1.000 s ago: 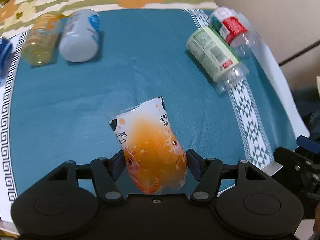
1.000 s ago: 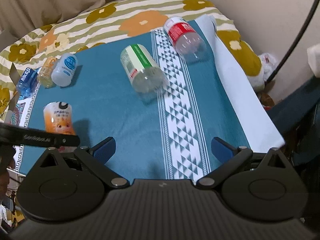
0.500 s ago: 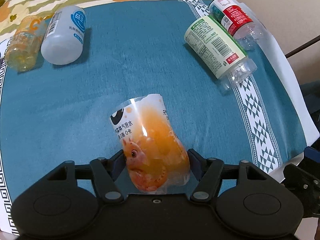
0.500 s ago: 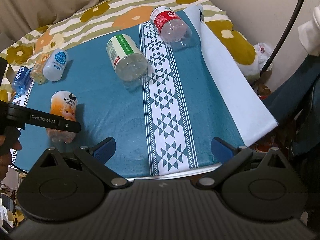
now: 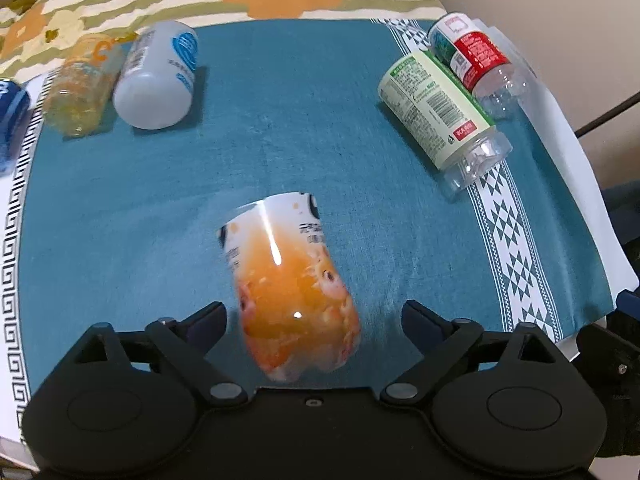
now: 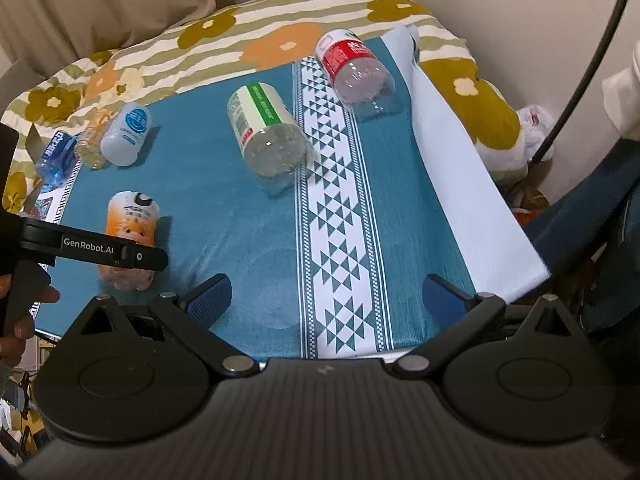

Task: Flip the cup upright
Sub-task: 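Lift the orange-printed cup with the left tool and carry it over the cloth, then grasp the orange-printed cup with the right tool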

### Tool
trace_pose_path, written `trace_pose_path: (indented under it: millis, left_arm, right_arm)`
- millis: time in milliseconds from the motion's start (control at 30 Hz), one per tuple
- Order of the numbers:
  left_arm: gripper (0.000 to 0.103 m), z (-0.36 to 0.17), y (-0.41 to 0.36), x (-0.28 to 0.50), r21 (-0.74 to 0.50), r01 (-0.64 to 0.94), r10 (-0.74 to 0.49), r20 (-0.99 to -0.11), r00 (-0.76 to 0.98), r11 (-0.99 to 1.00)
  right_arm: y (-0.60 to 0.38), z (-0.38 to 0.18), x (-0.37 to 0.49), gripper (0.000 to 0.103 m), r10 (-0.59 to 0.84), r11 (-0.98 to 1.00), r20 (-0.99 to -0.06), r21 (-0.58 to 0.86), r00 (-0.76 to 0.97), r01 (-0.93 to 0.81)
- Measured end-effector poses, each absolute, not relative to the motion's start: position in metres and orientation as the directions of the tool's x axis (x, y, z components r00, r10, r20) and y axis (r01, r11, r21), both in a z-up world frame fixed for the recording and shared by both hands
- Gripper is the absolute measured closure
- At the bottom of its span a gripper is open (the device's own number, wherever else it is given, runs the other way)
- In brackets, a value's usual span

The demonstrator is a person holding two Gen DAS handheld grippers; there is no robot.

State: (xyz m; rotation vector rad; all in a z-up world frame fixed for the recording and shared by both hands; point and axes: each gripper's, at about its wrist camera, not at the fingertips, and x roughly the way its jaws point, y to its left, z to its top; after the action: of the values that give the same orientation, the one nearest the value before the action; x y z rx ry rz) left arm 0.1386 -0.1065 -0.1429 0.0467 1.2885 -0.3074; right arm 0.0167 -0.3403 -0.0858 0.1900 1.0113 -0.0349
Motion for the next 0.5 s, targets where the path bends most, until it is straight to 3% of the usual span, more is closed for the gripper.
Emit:
trace_pose_path:
  millis: [500]
  left_arm:
    - [0.000,-0.082,-0.047,0.074,-0.097,0.060,-0.114,-0.888,0.446,0.993]
  right_arm:
    - [-0.284,-0.043,0.082,0.000,0.200,0.979,-0.847,0.160,0.493,-0.123]
